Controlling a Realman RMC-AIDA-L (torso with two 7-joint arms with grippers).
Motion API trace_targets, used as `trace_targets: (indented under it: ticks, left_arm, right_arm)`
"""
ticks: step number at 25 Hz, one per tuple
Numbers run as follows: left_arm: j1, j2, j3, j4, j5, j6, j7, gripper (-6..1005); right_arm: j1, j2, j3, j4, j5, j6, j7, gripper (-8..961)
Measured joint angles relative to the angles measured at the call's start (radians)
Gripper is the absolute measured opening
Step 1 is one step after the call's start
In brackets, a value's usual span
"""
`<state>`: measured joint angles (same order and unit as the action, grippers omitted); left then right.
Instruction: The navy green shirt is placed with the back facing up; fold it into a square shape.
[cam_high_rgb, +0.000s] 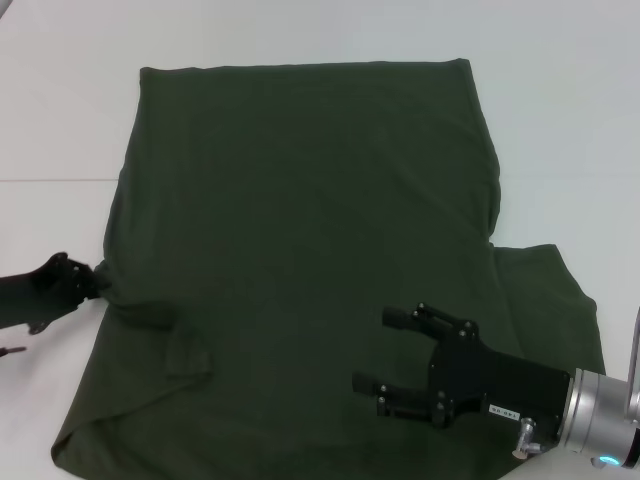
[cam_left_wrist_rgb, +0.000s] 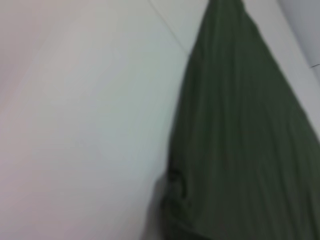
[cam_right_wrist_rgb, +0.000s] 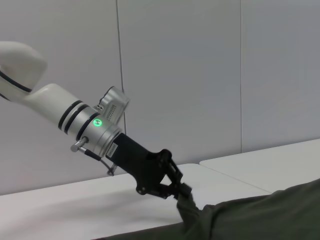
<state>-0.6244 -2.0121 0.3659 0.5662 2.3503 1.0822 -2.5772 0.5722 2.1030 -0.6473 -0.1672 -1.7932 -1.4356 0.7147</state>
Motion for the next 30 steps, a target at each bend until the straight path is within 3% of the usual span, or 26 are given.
trace_targets:
  ticks: [8,30]
  left_arm:
    - [-0.005,-0.032,0.001,-0.026,-0.115,-0.012,0.071,147]
    - [-0.006,-0.060,0.004,-0.100,-0.328,-0.021,0.318,177]
  right_arm:
    - [0.000,0.000,0.000,0.000,0.000,-0.005,0.000,914]
    - [0.000,0.000,0.000,0.010,0.000,-0.010,0.001,913]
